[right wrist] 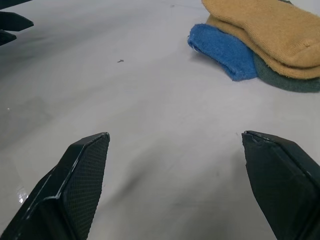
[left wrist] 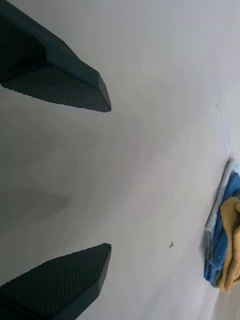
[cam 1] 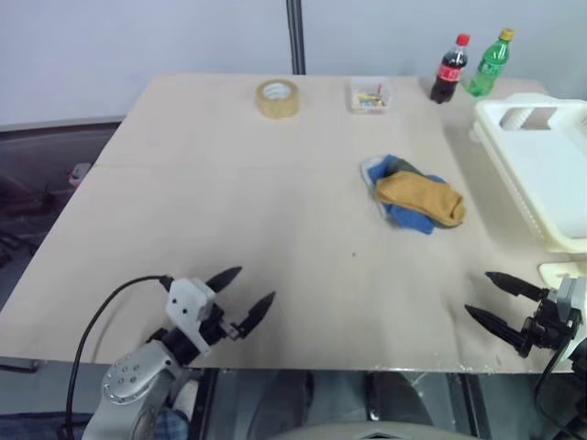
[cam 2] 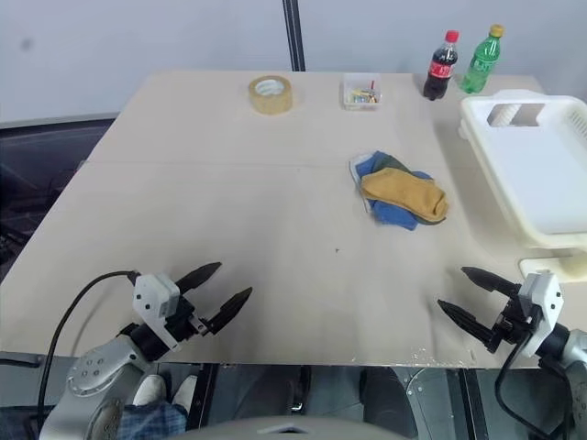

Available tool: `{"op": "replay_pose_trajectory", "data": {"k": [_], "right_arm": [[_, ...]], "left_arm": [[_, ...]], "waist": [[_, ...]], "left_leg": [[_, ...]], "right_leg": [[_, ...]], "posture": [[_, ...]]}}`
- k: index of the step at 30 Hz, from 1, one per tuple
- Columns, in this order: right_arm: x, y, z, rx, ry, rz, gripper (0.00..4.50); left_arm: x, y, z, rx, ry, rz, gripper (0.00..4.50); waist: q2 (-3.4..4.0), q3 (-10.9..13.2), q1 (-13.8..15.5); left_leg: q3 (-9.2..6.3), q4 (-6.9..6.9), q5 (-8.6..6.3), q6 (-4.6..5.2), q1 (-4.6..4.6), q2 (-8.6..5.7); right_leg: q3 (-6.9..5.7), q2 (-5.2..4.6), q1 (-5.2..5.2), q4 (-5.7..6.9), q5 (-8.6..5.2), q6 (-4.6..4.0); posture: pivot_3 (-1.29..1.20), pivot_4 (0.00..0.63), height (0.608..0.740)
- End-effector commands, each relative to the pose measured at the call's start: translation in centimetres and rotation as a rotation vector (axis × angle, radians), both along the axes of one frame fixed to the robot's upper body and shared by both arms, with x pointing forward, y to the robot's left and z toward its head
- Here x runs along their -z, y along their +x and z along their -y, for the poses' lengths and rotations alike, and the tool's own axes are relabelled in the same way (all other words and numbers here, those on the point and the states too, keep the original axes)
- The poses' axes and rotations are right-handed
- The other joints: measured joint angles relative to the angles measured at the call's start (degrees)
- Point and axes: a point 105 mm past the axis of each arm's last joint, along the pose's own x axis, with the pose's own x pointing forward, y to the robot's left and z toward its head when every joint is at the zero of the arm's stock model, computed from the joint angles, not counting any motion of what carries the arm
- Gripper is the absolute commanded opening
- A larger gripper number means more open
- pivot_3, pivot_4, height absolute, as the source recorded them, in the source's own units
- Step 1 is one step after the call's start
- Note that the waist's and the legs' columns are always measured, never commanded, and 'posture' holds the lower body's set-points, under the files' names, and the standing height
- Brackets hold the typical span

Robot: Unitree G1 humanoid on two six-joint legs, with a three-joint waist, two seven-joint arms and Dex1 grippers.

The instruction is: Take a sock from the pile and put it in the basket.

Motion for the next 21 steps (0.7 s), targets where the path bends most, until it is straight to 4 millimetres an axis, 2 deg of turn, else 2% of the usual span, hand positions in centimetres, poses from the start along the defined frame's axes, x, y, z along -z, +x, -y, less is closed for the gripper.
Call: {"op": "replay_pose_trajectory", "data": {"k": [1, 9, 21], "right_arm": [[-1.2, 0.4, 0.3, -0.003, -0.017, 0.073, 4.41], [-1.3, 1.4, 0.3, -0.026, -0.009, 0.086, 4.41], [-1.4, 2.3, -0.4, -0.048, -0.007, 0.105, 4.41]], "left_arm": [[-0.9, 0.4, -0.4, -0.001, 0.012, 0.05, 4.5], [-0.1, 0.6, -0.8, -0.023, 0.043, 0.035, 4.5], [-0.9, 0.4, -0.7, 0.006, 0.016, 0.073, 4.5]], "waist": [[0.0, 0.0, -0.02], [0.05, 0.03, -0.06], [0.06, 0.02, -0.11]], "left_leg": [[0.0, 0.0, 0.0, 0.0, 0.0, 0.0], [0.0, 0.24, 0.0, 0.01, 0.06, 0.0], [-0.06, 0.33, 0.0, 0.01, 0.08, 0.0]], "right_leg": [[0.0, 0.0, 0.0, 0.01, 0.0, 0.0], [-0.02, 0.05, 0.1, 0.15, 0.0, 0.01], [-0.07, 0.04, 0.19, 0.16, 0.01, 0.01]], "posture": [[0.0, 0.15, 0.738], [0.0, 0.15, 0.738], [0.0, 0.15, 0.738]]}}
